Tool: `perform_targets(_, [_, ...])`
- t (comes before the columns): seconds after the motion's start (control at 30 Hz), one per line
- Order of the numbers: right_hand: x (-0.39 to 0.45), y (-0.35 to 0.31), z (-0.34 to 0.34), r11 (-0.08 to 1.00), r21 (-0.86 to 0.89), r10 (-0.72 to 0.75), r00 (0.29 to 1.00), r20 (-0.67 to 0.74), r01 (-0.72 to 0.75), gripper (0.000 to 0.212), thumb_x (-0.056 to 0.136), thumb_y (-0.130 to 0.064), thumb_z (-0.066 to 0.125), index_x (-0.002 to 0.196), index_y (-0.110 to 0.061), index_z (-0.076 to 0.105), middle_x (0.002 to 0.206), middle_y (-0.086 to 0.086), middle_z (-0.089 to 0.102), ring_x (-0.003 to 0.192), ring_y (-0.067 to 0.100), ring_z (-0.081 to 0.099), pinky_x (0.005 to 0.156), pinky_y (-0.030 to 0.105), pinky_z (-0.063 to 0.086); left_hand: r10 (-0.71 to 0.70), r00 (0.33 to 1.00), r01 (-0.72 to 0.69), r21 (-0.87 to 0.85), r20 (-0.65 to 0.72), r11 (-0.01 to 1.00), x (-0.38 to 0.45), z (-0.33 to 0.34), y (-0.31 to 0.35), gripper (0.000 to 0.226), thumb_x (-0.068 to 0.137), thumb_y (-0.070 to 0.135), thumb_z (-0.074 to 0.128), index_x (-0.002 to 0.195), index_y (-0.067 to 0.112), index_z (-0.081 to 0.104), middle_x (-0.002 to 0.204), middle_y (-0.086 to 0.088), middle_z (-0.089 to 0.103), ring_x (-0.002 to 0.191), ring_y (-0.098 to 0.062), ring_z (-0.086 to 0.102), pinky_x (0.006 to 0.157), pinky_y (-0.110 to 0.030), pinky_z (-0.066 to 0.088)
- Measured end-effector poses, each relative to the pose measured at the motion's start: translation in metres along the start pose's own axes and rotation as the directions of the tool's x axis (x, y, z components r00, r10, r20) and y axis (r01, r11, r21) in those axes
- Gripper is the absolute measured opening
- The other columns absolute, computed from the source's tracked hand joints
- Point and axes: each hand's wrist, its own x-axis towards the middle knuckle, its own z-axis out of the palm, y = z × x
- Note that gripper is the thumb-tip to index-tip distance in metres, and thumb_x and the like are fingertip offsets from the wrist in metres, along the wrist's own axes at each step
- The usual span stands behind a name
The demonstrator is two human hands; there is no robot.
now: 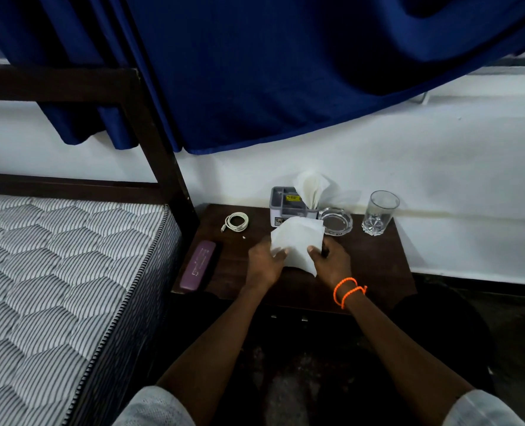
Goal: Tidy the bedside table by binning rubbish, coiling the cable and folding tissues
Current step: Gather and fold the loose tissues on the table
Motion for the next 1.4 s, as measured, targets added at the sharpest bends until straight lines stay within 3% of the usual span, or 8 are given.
perform_targets(0.23, [-0.001,-0.003,-0.006,0.995,-0.021,-0.102,0.987,-0.125,0.1,0.008,0.089,-0.014,0.067,0.092,-0.007,0.07,0.072,-0.004,0.057,0.072,0.017,0.054,0.066,0.021,0.033,-0.021,0.998,0.019,-0.023,-0.061,1.0,0.003,0.002,0.001,0.017,0.093,0.008,0.068,0.105,-0.003,0.073,0.098,-0.022,0.076,0.088,-0.032,0.077,0.083,-0.04,0.061])
perform_targets(0.37, [0.0,-0.004,-0.006,0.992,-0.019,-0.123,0.989,-0.086,0.121,0.02,0.084,-0.013,0.072,0.075,-0.026,0.061,0.062,-0.012,0.051,0.059,0.007,0.049,0.057,0.011,0.034,-0.053,0.997,0.055,0.03,-0.056,0.998,0.003,-0.001,-0.001,0.032,0.089,0.024,0.075,0.115,0.004,0.073,0.105,-0.018,0.077,0.098,-0.032,0.074,0.082,-0.023,0.05])
perform_targets(0.47, [-0.001,0.004,-0.002,1.0,0.013,0.017,1.0,0.011,-0.017,0.012,0.08,-0.015,0.076,0.088,-0.018,0.068,0.065,-0.012,0.052,0.062,0.007,0.049,0.057,0.009,0.034,-0.124,0.992,0.123,0.036,0.02,0.992,-0.001,-0.003,-0.005,0.05,0.083,0.031,0.081,0.126,0.009,0.07,0.12,-0.013,0.074,0.113,-0.027,0.069,0.092,-0.025,0.051])
perform_targets(0.67, [0.0,0.004,-0.001,1.0,-0.024,-0.014,1.0,-0.006,0.014,0.023,0.081,-0.017,0.076,0.075,-0.028,0.056,0.061,-0.011,0.051,0.06,0.007,0.049,0.054,0.006,0.035,-0.129,0.991,0.13,0.06,-0.021,0.99,-0.001,-0.011,-0.008,0.034,0.085,0.024,0.077,0.115,0.007,0.073,0.11,-0.012,0.076,0.102,-0.026,0.071,0.08,-0.021,0.048])
perform_targets(0.9, [-0.002,0.003,-0.004,0.987,-0.158,-0.015,1.0,-0.011,0.013,0.013,0.082,-0.019,0.074,0.08,-0.012,0.064,0.071,-0.002,0.056,0.07,0.019,0.053,0.067,0.026,0.036,-0.1,0.994,0.106,0.175,-0.045,0.979,0.0,-0.016,-0.008,0.024,0.091,0.025,0.071,0.086,0.002,0.073,0.087,-0.019,0.076,0.083,-0.035,0.071,0.074,-0.038,0.056])
perform_targets(1.17, [0.024,-0.044,-0.005,0.993,-0.121,-0.011,0.998,-0.056,0.004,0.043,0.082,-0.011,0.072,0.056,-0.026,0.041,0.058,-0.007,0.047,0.067,0.021,0.055,0.065,0.03,0.042,-0.098,0.995,0.098,0.048,-0.017,0.994,0.029,-0.032,0.017,0.023,0.089,0.017,0.073,0.082,-0.005,0.074,0.084,-0.027,0.075,0.081,-0.037,0.075,0.076,-0.044,0.061])
perform_targets(1.27, [0.042,-0.076,-0.005,1.0,0.002,0.0,0.996,-0.087,0.0,0.005,0.081,-0.01,0.073,0.083,-0.011,0.068,0.074,0.002,0.065,0.075,0.029,0.069,0.077,0.037,0.055,-0.077,0.996,0.079,0.025,-0.051,0.997,0.055,-0.042,0.039,0.026,0.088,0.017,0.074,0.074,-0.005,0.072,0.078,-0.026,0.073,0.072,-0.027,0.07,0.071,-0.034,0.056])
perform_targets(1.4, [0.067,-0.107,0.002,1.0,0.014,-0.015,0.992,-0.129,0.017,0.014,0.078,-0.016,0.074,0.09,-0.011,0.07,0.088,0.009,0.076,0.084,0.031,0.073,0.085,0.037,0.056,-0.063,0.989,0.06,-0.027,-0.135,0.998,0.086,-0.049,0.061,0.048,0.085,0.015,0.077,0.046,0.014,0.049,0.04,-0.002,0.059,0.039,-0.002,0.054,0.045,-0.01,0.035])
